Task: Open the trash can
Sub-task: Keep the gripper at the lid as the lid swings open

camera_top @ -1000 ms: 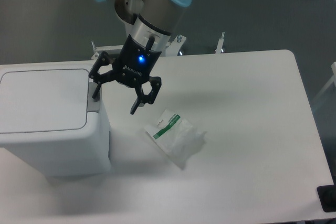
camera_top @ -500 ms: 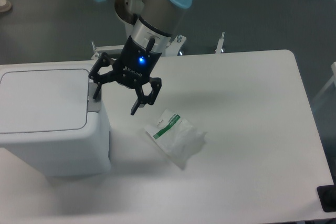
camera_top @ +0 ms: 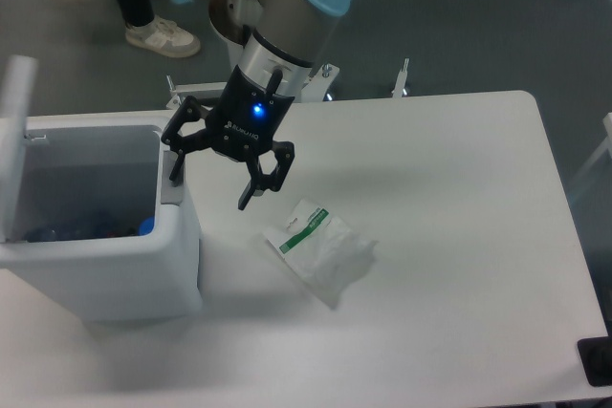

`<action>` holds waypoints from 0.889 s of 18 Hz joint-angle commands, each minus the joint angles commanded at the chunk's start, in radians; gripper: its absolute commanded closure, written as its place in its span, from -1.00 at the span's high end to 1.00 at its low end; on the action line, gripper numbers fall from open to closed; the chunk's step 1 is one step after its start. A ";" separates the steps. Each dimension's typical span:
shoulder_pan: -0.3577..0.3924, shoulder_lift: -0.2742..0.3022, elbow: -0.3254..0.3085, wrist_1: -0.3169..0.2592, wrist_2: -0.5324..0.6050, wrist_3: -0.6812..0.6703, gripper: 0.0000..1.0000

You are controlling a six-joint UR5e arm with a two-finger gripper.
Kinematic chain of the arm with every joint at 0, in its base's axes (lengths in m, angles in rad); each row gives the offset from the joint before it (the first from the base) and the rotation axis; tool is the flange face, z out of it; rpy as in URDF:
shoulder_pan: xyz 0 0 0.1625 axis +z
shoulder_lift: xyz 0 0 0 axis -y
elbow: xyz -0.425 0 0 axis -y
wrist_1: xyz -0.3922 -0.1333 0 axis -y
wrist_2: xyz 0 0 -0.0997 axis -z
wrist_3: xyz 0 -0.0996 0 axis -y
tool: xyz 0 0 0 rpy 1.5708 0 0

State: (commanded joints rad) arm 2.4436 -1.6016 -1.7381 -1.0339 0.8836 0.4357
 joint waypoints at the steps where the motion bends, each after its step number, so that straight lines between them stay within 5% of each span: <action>1: 0.002 0.014 0.003 0.000 0.000 -0.002 1.00; 4: 0.011 0.040 0.034 0.003 0.014 0.014 1.00; 8: 0.051 0.037 0.094 0.005 0.176 0.093 1.00; 12: 0.092 0.028 0.094 0.002 0.334 0.247 1.00; 16: 0.150 0.011 0.094 0.005 0.364 0.288 1.00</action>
